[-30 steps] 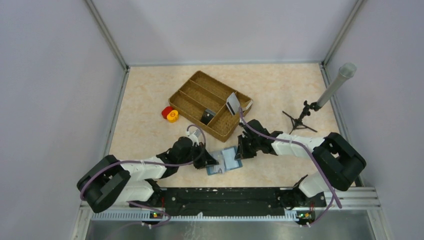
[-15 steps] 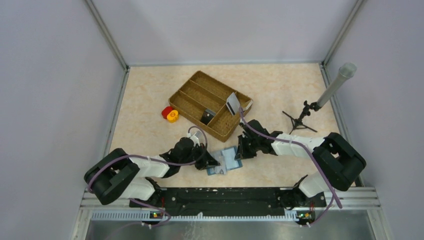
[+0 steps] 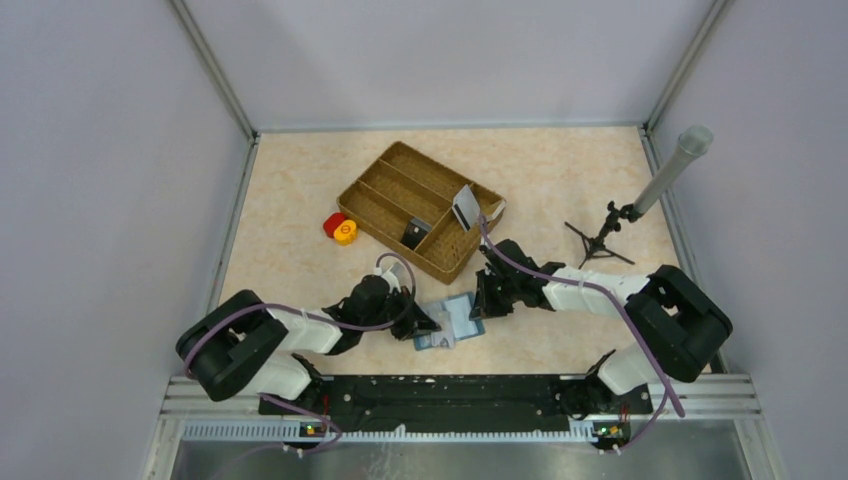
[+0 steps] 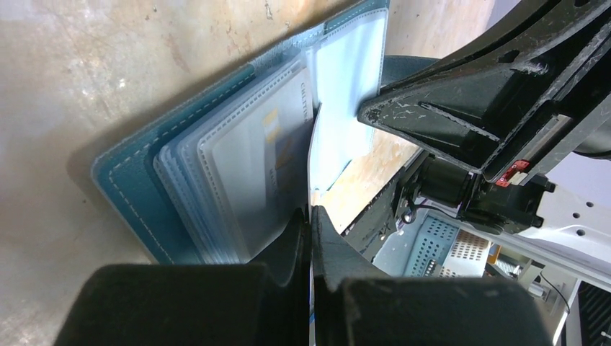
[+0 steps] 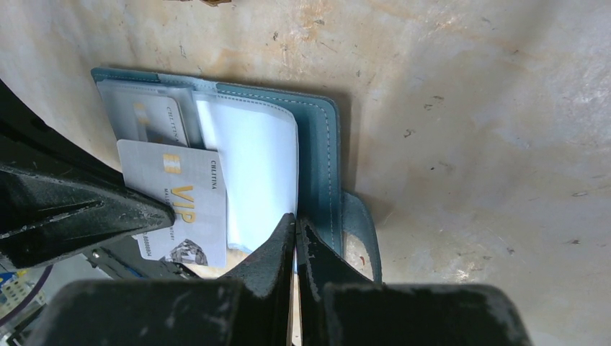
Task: Put the credit cards into the card holder
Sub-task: Insert the credit card into the card holder.
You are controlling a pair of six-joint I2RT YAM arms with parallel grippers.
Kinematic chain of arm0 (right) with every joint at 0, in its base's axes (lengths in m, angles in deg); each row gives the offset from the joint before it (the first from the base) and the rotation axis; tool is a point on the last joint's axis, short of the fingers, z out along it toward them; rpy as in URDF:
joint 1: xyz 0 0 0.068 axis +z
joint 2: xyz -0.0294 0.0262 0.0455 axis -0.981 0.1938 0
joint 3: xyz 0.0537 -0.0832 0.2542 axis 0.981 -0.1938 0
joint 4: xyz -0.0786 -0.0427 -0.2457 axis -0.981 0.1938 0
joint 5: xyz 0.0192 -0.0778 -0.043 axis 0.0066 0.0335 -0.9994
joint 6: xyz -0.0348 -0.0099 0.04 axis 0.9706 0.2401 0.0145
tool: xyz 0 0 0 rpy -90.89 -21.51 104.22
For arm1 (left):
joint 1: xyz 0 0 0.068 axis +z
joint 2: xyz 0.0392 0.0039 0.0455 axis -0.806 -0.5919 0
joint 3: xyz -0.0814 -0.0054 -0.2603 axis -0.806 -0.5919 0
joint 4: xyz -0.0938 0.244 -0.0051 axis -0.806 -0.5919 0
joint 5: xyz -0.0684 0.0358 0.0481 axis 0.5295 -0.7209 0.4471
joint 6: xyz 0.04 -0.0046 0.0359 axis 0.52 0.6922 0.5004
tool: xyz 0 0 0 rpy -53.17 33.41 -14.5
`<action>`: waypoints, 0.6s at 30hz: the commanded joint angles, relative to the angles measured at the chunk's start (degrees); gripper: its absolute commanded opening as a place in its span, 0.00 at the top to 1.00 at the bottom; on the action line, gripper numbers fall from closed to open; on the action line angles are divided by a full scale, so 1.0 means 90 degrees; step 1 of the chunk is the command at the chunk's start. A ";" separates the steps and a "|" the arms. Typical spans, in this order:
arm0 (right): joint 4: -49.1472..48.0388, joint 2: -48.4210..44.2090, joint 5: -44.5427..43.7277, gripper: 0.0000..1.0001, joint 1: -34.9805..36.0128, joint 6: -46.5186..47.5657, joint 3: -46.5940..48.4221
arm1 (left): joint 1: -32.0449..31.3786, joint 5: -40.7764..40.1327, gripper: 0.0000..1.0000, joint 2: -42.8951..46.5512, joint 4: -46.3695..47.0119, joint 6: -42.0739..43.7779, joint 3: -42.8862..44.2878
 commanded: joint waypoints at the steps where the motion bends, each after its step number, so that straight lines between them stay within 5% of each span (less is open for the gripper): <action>1: 0.0466 0.0023 -0.0636 1.00 0.0053 0.0112 -0.0072 | 0.0031 -0.0274 1.00 -0.0248 0.0421 0.0117 -0.0087; 18: 0.0446 -0.0171 -0.0626 1.00 0.0137 -0.0077 -0.0182 | 0.0032 -0.0990 1.00 -0.0593 0.1183 0.0469 -0.0274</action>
